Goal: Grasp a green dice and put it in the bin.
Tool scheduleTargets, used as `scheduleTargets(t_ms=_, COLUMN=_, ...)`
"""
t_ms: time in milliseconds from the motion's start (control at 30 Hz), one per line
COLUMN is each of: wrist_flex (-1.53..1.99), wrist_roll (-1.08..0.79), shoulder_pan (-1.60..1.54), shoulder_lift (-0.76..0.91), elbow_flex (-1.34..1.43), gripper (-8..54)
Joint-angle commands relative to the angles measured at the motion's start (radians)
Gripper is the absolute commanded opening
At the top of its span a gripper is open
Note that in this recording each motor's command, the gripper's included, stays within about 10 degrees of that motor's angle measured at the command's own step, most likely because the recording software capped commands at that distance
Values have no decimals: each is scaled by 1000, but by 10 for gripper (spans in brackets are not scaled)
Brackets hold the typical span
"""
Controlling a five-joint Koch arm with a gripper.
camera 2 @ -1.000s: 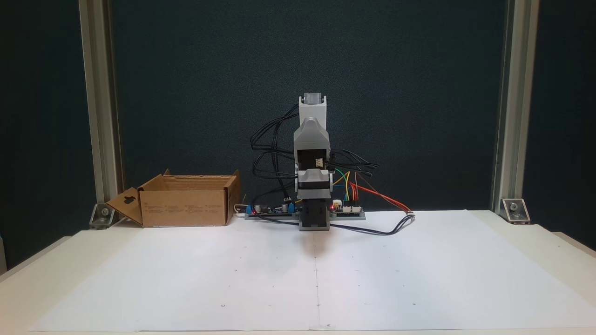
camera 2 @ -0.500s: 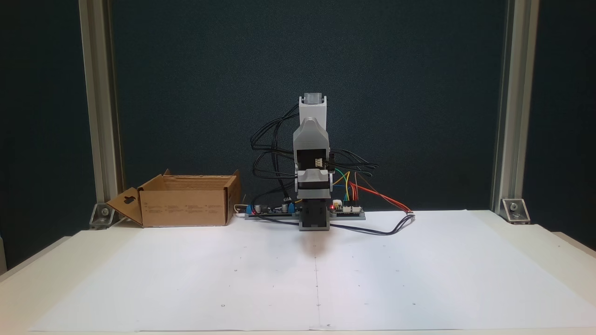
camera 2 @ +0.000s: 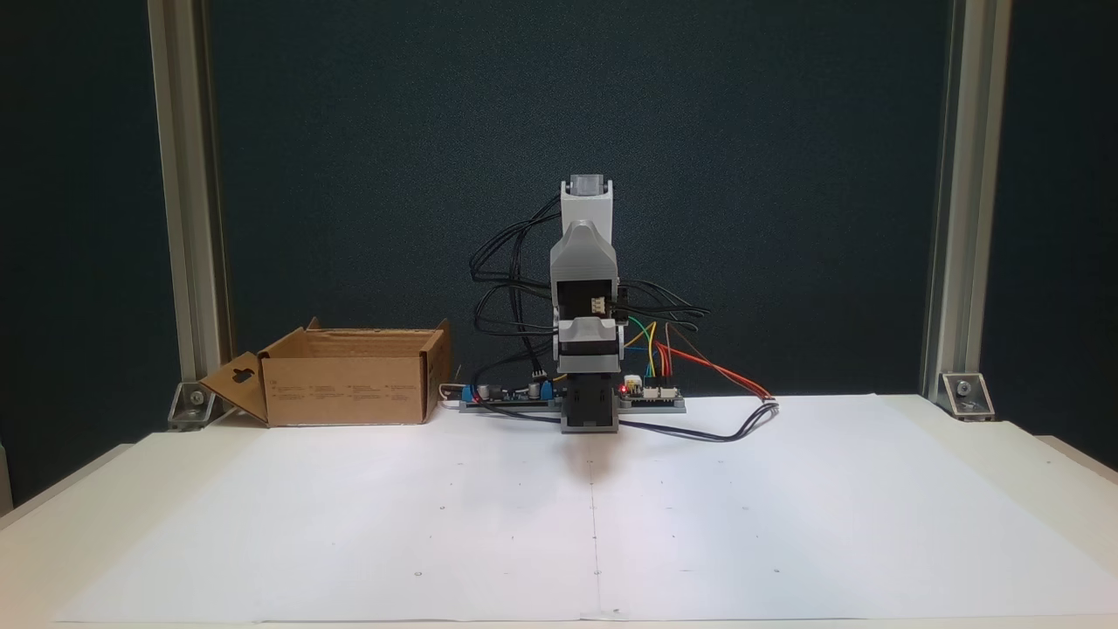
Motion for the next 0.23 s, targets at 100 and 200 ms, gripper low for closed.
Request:
scheduleTargets(t_ms=100, wrist_flex=-58, wrist_roll=23, shoulder_pan=0, shoulder_lift=109, elbow_flex=48, gripper=446)
scheduleTargets(t_ms=200, wrist_flex=-57, wrist_roll=21, shoulder_pan=0, shoulder_lift=107, elbow_flex=48, gripper=446)
